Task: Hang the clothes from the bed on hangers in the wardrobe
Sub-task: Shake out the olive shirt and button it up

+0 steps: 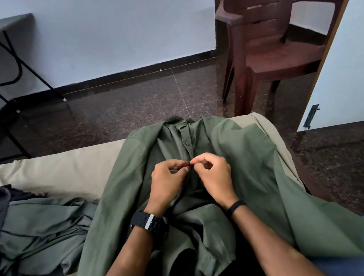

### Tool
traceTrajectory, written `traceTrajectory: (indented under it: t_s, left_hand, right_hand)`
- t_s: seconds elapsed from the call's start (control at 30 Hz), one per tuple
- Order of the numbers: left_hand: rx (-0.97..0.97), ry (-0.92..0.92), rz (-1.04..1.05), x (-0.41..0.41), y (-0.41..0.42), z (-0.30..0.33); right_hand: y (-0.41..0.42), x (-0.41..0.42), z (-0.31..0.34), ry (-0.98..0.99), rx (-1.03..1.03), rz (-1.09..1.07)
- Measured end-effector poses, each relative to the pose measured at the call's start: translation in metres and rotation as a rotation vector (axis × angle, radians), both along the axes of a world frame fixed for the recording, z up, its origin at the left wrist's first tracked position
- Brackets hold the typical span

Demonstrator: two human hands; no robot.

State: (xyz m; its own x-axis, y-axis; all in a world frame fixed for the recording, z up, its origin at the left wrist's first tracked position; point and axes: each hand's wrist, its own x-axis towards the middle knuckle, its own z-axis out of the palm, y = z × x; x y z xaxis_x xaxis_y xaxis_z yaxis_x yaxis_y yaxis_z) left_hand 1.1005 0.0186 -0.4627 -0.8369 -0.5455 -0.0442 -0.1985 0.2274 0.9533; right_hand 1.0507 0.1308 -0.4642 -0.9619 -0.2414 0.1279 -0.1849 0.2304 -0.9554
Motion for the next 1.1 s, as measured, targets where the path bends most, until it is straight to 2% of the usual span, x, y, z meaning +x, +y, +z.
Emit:
traceTrajectory:
  t_s: [0.2,0.3,0.4,0.43,0.53,0.6,0.77,1.1]
  left_hand:
    - [0.124,0.037,0.033,0.001,0.004,0.001]
    - [0.008,-0.008,0.049,0.001,0.004,-0.002]
    - [-0.157,-0.049,0.055,0.003,0.003,-0.004]
    - [-0.14,-0.04,0.065,0.003,0.002,-0.005]
    - [0.124,0.036,0.11,0.006,0.001,-0.006]
    - [0.216,0.058,0.11,0.007,-0.001,-0.006]
    - [0.177,0.001,0.078,0.007,0.0,-0.008]
    - [0.257,0.073,0.142,0.01,0.004,-0.006]
  right_hand:
    - [0.0,-0.007,-0.003,-0.034,0.003,-0.054]
    - [-0.002,-0.004,-0.002,-0.016,-0.026,-0.063]
    - [-0.006,0.003,-0.002,0.095,0.016,0.002]
    - [-0.007,0.005,-0.003,0.139,0.042,0.029]
    - [-0.008,0.008,-0.007,0.228,0.113,0.093]
    - [-0.008,0.009,-0.008,0.249,0.144,0.101]
    - [-0.008,0.01,-0.007,0.294,0.108,0.091]
    - [-0.002,0.005,-0.007,0.207,0.04,0.178]
